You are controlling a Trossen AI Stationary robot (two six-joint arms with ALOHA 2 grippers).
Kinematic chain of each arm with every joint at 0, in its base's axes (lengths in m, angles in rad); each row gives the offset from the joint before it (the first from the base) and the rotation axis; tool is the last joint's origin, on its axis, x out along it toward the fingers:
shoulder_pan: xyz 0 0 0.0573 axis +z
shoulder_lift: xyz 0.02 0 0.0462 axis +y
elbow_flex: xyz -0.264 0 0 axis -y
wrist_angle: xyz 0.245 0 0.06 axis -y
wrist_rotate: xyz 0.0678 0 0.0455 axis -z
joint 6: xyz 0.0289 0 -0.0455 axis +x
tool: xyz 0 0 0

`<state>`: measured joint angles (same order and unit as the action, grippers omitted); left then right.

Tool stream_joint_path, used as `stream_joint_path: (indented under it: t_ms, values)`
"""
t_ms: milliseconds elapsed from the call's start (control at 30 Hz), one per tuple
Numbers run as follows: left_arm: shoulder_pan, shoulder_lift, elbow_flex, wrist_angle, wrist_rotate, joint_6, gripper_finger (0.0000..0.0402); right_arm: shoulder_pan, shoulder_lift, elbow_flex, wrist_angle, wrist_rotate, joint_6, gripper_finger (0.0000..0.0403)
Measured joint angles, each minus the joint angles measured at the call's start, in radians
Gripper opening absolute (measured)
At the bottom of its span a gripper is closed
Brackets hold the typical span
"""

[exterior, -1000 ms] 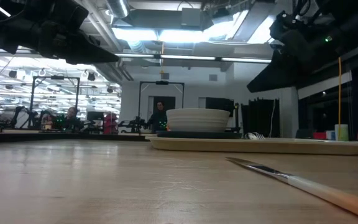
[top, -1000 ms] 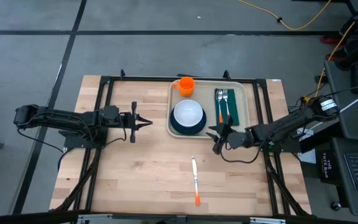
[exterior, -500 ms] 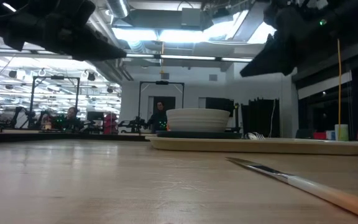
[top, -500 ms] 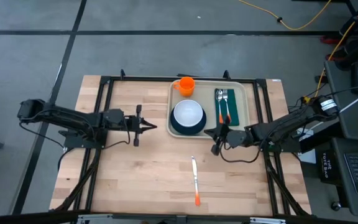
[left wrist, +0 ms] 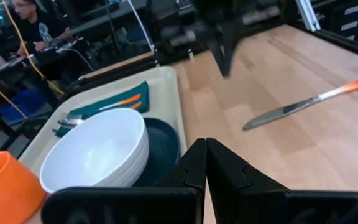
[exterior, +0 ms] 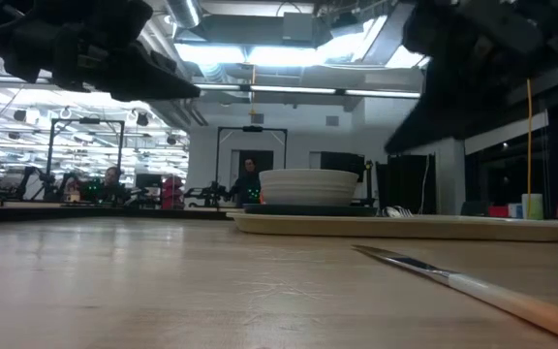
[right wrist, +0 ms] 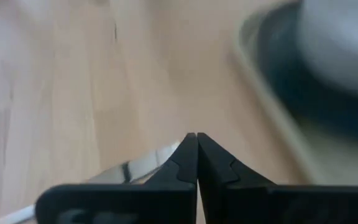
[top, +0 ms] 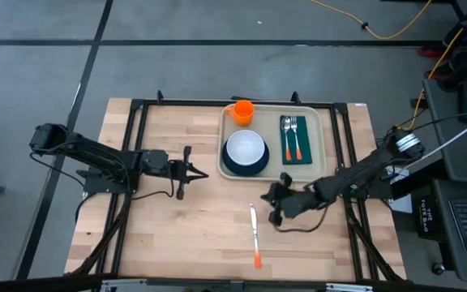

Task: Set up tray
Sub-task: Put the orange knife to the right of the orange fork on the serving tray

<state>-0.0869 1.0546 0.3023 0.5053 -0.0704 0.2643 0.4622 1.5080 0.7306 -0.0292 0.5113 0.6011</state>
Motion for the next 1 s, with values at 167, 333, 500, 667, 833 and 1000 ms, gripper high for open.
stream_joint_path:
  t_ms: [167, 333, 500, 667, 833, 1000]
  values:
    - [-0.013, 0.000, 0.000, 0.001, 0.000, 0.000, 0.0002, 0.016, 0.160, 0.155, -0.127, -0.069, 0.051, 0.0002]
    - [-0.018, 0.000, 0.000, -0.003, 0.000, -0.008, 0.0005, 0.035, 0.264, 0.323, -0.243, -0.147, 0.078, 0.0001]
    - [-0.018, 0.000, 0.000, -0.003, 0.000, 0.008, 0.0001, 0.064, 0.325, 0.466, -0.323, -0.218, 0.157, 0.0001]
    - [-0.018, 0.000, 0.000, -0.003, 0.000, 0.008, 0.0004, 0.096, 0.398, 0.605, -0.441, -0.265, 0.265, 0.0001]
    - [-0.018, 0.000, 0.000, -0.007, 0.000, 0.009, 0.0004, 0.120, 0.488, 0.703, -0.500, -0.330, 0.344, 0.0000]
    - [-0.018, 0.000, 0.000, -0.005, 0.000, 0.019, 0.0001, 0.148, 0.545, 0.747, -0.491, -0.350, 0.396, 0.0000]
